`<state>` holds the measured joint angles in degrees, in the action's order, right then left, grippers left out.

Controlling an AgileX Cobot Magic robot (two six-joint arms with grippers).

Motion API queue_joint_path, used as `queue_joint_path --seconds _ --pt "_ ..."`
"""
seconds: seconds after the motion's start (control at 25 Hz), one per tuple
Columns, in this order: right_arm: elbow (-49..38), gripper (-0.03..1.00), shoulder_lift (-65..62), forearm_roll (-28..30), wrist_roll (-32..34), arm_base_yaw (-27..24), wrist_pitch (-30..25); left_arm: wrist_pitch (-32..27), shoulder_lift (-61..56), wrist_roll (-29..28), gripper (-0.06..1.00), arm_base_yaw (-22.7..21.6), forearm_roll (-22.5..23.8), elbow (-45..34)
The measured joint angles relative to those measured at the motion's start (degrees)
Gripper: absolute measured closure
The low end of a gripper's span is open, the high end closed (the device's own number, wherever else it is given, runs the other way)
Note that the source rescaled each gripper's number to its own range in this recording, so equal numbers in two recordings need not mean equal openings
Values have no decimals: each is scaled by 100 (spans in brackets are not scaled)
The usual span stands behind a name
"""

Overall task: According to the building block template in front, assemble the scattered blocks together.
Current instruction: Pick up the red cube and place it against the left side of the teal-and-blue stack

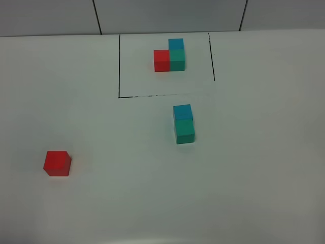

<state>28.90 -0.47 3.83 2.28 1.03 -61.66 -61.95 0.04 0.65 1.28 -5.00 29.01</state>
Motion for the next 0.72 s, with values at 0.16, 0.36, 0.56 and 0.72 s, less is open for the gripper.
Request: queue_joint_path --seconds 0.16,0.36,0.56,0.72 --pt "0 11 0 0 0 0 0 38 45 0 7 0 0 24" --pt "0 11 0 0 0 0 0 278 1104 4 1 0 54 442" --pt "0 11 0 0 0 0 0 403 3115 -1 -5 0 -153 1028" --pt "0 11 0 0 0 0 0 446 4954 8 -6 0 -677 1416"
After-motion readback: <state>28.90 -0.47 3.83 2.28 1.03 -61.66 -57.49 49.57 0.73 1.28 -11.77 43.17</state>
